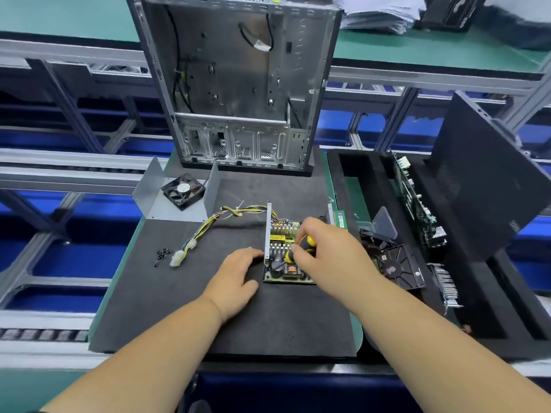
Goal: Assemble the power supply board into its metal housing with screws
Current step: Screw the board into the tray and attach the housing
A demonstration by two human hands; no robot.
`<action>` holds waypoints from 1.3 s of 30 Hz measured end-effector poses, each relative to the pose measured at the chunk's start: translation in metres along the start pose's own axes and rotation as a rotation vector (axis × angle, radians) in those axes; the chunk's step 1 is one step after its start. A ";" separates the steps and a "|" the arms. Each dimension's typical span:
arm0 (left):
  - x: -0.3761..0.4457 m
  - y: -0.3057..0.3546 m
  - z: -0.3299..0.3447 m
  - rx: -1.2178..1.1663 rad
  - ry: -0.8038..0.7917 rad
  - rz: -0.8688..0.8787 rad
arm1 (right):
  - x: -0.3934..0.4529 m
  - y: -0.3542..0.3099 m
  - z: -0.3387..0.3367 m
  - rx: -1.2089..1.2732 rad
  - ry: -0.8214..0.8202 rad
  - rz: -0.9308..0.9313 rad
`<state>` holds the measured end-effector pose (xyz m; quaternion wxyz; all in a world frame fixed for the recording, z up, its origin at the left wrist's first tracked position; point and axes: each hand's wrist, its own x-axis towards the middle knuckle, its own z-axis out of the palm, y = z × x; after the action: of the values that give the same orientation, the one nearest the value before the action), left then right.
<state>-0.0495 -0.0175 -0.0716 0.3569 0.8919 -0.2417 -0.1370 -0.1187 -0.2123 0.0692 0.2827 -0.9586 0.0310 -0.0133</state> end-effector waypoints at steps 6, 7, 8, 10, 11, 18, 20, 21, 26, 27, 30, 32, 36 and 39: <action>-0.002 -0.007 0.007 0.036 0.079 0.061 | 0.011 -0.006 0.010 -0.100 -0.062 -0.061; -0.002 -0.007 0.008 0.042 0.093 0.065 | 0.013 -0.006 0.012 -0.110 -0.066 -0.063; -0.002 -0.008 0.009 0.046 0.105 0.067 | 0.014 -0.006 0.013 -0.121 -0.071 -0.066; -0.001 -0.008 0.011 0.049 0.126 0.073 | 0.016 -0.005 0.016 -0.143 -0.080 -0.076; 0.000 -0.008 0.011 0.050 0.135 0.078 | 0.017 -0.004 0.017 -0.153 -0.081 -0.081; 0.001 -0.009 0.014 0.073 0.161 0.081 | 0.019 -0.004 0.021 -0.194 -0.105 -0.123; 0.001 -0.009 0.015 0.073 0.166 0.080 | 0.019 -0.004 0.020 -0.209 -0.118 -0.150; 0.001 -0.009 0.016 0.075 0.169 0.081 | 0.020 -0.005 0.020 -0.220 -0.130 -0.168; 0.001 -0.010 0.017 0.089 0.174 0.081 | 0.024 -0.013 0.014 -0.288 -0.219 -0.252; 0.002 -0.010 0.018 0.093 0.175 0.080 | 0.024 -0.014 0.013 -0.299 -0.235 -0.267; 0.002 -0.010 0.018 0.108 0.178 0.076 | 0.024 -0.017 0.010 -0.365 -0.285 -0.334; 0.002 -0.010 0.019 0.112 0.177 0.075 | 0.024 -0.018 0.009 -0.429 -0.309 -0.360; 0.002 -0.011 0.020 0.120 0.180 0.070 | 0.029 -0.024 0.010 -0.498 -0.311 -0.337; 0.001 -0.010 0.020 0.130 0.174 0.070 | 0.036 -0.027 0.013 -0.518 -0.302 -0.304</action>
<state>-0.0532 -0.0230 -0.0928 0.3226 0.9126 -0.2492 -0.0307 -0.0809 -0.1854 0.0731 0.0258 -0.9834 -0.1523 0.0953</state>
